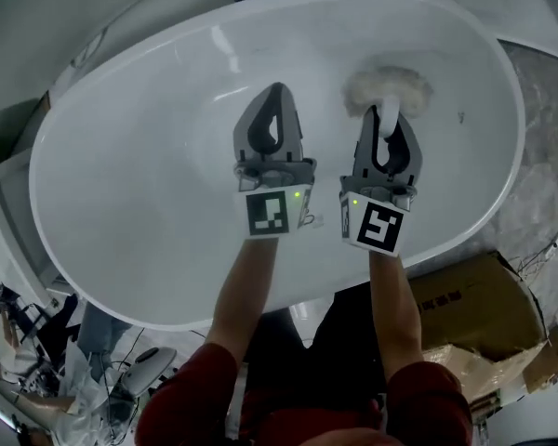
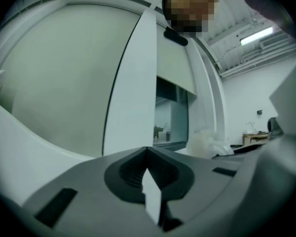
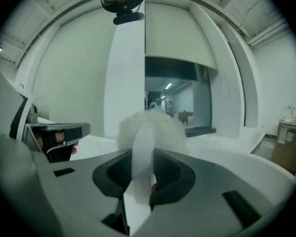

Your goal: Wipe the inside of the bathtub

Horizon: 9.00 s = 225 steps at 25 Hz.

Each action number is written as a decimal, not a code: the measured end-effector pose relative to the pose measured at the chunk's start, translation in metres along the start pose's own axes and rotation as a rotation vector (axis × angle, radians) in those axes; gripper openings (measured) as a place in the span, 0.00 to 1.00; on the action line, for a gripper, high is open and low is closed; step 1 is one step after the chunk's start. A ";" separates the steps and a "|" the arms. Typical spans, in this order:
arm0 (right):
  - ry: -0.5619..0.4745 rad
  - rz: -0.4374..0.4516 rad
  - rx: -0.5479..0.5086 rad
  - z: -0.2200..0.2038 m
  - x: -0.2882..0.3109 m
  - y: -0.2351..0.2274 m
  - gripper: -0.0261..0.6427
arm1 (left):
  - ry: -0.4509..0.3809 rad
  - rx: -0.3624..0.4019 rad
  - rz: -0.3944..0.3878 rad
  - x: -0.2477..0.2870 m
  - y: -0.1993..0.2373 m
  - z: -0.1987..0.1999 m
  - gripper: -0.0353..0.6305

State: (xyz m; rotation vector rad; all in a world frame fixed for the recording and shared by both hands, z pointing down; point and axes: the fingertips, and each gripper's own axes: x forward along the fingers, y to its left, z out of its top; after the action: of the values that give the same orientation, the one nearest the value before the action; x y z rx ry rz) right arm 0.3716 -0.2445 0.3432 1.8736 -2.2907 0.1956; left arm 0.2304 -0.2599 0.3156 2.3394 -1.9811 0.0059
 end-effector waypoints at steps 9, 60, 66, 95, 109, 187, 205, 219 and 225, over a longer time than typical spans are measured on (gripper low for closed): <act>0.057 -0.074 0.075 -0.041 0.039 -0.107 0.18 | 0.039 0.051 -0.139 0.064 -0.108 -0.028 0.08; 0.097 -0.003 0.084 -0.082 0.180 0.032 0.18 | 0.076 0.013 0.138 -0.011 0.091 -0.053 0.08; 0.098 0.023 0.072 -0.086 0.177 0.078 0.18 | 0.078 0.013 0.182 -0.041 0.133 -0.056 0.08; 0.084 0.145 -0.007 -0.090 0.162 0.268 0.18 | 0.087 -0.003 0.370 -0.151 0.278 -0.058 0.08; 0.075 0.228 -0.036 -0.082 0.155 0.363 0.18 | 0.097 -0.014 0.467 -0.210 0.338 -0.053 0.08; -0.077 0.448 -0.017 0.249 -0.212 0.381 0.18 | -0.034 0.082 0.354 -0.378 0.262 0.295 0.08; -0.211 0.458 0.006 0.357 -0.450 0.299 0.18 | -0.100 0.128 0.232 -0.512 0.102 0.415 0.08; -0.315 0.361 0.043 0.395 -0.529 0.318 0.18 | -0.187 0.179 0.076 -0.571 0.090 0.456 0.08; -0.333 0.383 -0.005 0.398 -0.537 0.323 0.18 | -0.220 0.160 0.081 -0.580 0.095 0.457 0.08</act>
State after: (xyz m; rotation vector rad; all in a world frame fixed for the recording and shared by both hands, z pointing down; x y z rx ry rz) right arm 0.1380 0.2497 -0.1591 1.5404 -2.8571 -0.0831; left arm 0.0197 0.2683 -0.1652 2.4483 -2.2545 -0.0954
